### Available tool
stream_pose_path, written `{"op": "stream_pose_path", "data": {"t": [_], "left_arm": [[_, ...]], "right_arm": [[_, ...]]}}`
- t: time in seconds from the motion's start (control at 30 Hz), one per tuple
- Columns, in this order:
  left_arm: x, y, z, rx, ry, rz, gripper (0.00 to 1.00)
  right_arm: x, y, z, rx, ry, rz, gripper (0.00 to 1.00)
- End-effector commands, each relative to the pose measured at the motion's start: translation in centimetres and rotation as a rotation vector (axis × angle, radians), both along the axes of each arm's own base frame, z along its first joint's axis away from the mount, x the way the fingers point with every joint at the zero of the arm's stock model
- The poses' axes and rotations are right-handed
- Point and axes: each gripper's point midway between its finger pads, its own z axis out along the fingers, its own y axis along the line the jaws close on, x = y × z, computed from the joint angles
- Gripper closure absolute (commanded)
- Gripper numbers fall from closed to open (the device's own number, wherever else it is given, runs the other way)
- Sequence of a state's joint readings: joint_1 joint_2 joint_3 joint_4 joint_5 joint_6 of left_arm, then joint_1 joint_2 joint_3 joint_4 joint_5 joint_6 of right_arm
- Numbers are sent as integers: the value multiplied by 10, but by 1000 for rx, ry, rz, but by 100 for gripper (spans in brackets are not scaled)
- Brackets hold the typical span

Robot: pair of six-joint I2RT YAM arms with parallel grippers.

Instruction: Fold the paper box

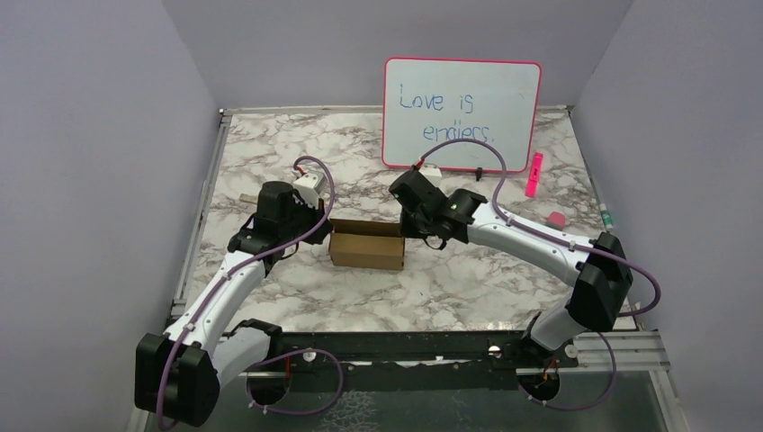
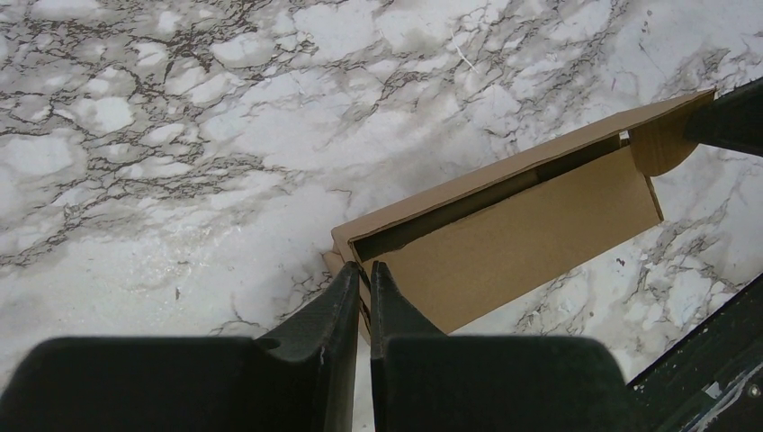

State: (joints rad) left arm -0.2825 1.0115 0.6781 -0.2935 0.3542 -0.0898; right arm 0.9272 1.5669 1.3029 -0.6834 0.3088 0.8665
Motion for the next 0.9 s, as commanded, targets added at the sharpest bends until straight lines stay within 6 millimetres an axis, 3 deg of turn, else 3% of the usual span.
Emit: {"op": "stream_pose_path", "data": {"t": [0.0, 0.47, 0.87], "left_arm": [[-2, -8, 9, -38, -26, -27, 91], [-2, -7, 7, -28, -21, -20, 91], [-4, -6, 7, -23, -18, -25, 91]], "right_arm": [[3, 6, 6, -7, -31, 70, 99], [4, -2, 4, -18, -24, 94, 99], [-4, -6, -26, -56, 13, 137, 99]]}}
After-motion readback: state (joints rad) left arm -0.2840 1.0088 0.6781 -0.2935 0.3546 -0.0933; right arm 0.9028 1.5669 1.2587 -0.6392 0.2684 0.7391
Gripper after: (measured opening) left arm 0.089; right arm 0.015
